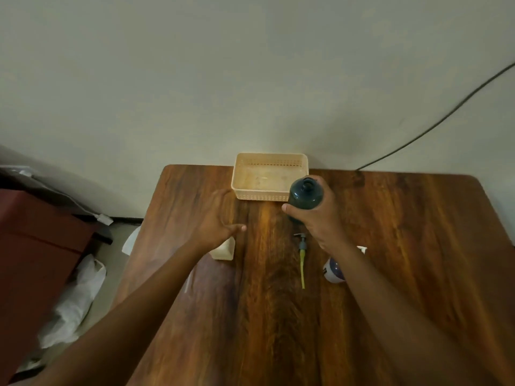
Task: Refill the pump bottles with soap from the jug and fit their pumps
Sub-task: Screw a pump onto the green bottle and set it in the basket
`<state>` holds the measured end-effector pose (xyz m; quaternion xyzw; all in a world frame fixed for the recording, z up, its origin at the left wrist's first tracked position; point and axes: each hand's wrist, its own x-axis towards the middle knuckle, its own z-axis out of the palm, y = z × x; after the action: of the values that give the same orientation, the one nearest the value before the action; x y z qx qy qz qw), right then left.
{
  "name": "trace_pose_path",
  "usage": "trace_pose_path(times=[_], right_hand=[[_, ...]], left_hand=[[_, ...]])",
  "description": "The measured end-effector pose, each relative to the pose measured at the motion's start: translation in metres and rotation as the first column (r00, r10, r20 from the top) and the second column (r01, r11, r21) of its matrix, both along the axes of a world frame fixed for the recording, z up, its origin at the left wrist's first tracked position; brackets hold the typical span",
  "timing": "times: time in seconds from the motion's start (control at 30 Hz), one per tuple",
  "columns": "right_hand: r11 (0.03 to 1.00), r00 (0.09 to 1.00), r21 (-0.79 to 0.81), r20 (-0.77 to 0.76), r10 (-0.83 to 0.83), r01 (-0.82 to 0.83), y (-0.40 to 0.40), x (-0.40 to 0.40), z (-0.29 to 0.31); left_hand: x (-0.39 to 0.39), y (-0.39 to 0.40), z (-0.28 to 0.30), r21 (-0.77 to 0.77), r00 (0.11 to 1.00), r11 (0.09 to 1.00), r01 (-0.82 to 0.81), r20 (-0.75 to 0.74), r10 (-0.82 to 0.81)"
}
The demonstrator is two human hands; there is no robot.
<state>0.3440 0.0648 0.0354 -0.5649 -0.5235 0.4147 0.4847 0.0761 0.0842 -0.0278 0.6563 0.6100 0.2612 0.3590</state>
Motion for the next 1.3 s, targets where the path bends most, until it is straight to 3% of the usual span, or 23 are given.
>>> trace_pose_path(times=[0.07,0.17,0.43,0.57,0.93,1.1,1.3], right_hand=[[1.000,1.000,-0.004,0.008,-0.030,0.030,-0.003,0.018,0.000],[0.996,0.995,-0.018,0.037,-0.089,0.090,-0.007,0.043,-0.002],[0.985,0.982,-0.049,0.099,-0.162,0.167,-0.015,0.096,-0.017],[0.984,0.981,-0.056,0.102,-0.163,0.169,-0.018,0.106,-0.026],[0.986,0.988,-0.120,0.111,-0.104,0.117,-0.009,0.099,-0.021],[0.992,0.995,-0.109,0.086,-0.052,0.061,0.001,0.080,0.009],[0.999,0.999,-0.045,0.033,0.024,-0.022,0.018,0.052,0.061]], left_hand=[[0.029,0.009,0.001,0.087,1.000,0.996,0.006,-0.009,-0.005],[0.074,0.016,-0.005,0.072,0.995,0.995,0.065,-0.086,-0.058],[0.172,0.019,-0.057,-0.330,0.970,0.928,0.174,-0.107,-0.220],[0.201,0.004,-0.088,-0.486,0.970,0.870,0.077,-0.166,-0.179],[0.192,0.001,-0.092,-0.335,0.978,0.940,-0.065,-0.210,-0.007],[0.155,0.030,-0.038,-0.148,0.989,0.984,-0.099,-0.125,0.080],[0.109,0.065,0.073,0.039,0.988,0.989,-0.142,-0.058,0.144]])
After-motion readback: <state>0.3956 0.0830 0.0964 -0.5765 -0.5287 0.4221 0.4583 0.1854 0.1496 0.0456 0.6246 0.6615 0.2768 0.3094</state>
